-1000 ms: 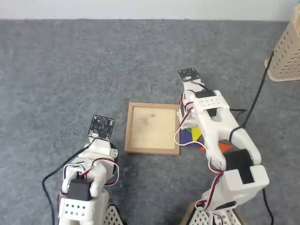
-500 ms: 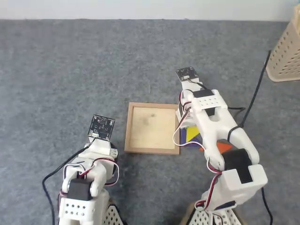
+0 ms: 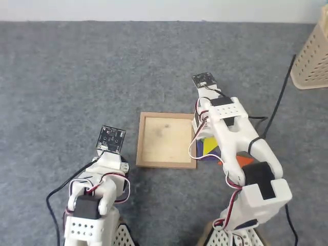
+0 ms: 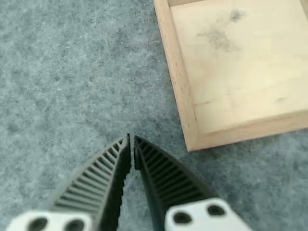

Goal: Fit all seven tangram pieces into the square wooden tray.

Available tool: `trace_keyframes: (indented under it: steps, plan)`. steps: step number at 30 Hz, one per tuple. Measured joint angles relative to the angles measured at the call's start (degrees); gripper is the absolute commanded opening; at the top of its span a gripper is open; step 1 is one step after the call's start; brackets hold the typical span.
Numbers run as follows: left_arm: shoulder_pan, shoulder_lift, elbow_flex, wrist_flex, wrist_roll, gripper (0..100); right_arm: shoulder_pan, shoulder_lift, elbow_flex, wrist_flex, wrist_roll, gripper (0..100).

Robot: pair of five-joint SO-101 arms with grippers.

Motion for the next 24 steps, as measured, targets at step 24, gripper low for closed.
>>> trace_keyframes:
  steps: [24]
  plan:
    - [0.0,0.0,0.0,0.0,0.0,1,-9.6,1.1,-14.3,9.5,-0.6,18.4]
